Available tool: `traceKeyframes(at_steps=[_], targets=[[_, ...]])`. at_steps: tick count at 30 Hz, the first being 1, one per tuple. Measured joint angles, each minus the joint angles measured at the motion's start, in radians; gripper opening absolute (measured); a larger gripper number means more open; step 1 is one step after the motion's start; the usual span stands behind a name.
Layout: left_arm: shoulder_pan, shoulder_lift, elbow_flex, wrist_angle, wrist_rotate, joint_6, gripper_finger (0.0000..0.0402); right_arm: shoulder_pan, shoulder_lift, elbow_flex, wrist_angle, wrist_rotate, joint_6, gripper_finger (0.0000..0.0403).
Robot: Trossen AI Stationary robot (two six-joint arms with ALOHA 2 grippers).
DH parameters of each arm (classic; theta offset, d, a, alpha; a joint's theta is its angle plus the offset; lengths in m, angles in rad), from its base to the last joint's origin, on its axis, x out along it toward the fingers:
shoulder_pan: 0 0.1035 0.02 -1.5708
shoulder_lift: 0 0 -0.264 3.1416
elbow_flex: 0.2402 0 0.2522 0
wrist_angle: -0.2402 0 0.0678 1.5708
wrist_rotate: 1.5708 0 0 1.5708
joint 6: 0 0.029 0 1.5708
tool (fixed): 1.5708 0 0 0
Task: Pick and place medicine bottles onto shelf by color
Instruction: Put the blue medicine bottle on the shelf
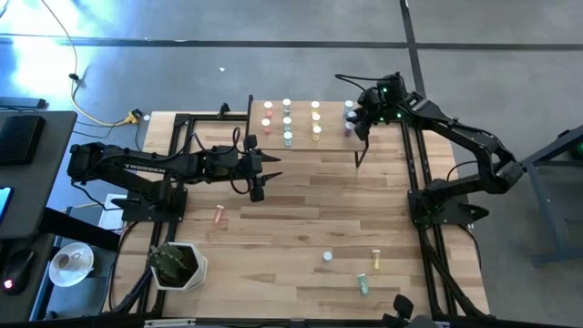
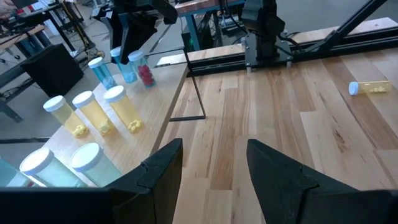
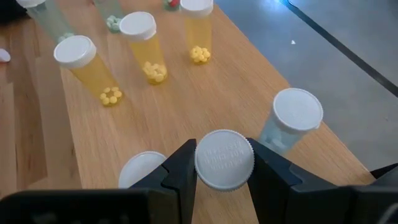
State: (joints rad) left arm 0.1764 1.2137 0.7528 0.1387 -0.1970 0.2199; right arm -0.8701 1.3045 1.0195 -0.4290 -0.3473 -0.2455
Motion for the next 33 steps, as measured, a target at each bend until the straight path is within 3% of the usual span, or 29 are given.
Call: traceKeyframes(at_steps=[23, 33], targets=[[0.000, 0.000, 0.000, 0.000, 0.000, 0.000, 0.0170, 0.000, 0.035, 0.000, 0.011, -0.003, 0.004, 0.0109], [0.000, 0.000, 0.000, 0.000, 0.000, 0.000, 0.0170, 0.001, 0.036, -0.001, 0.008, -0.002, 0.002, 0.0146]])
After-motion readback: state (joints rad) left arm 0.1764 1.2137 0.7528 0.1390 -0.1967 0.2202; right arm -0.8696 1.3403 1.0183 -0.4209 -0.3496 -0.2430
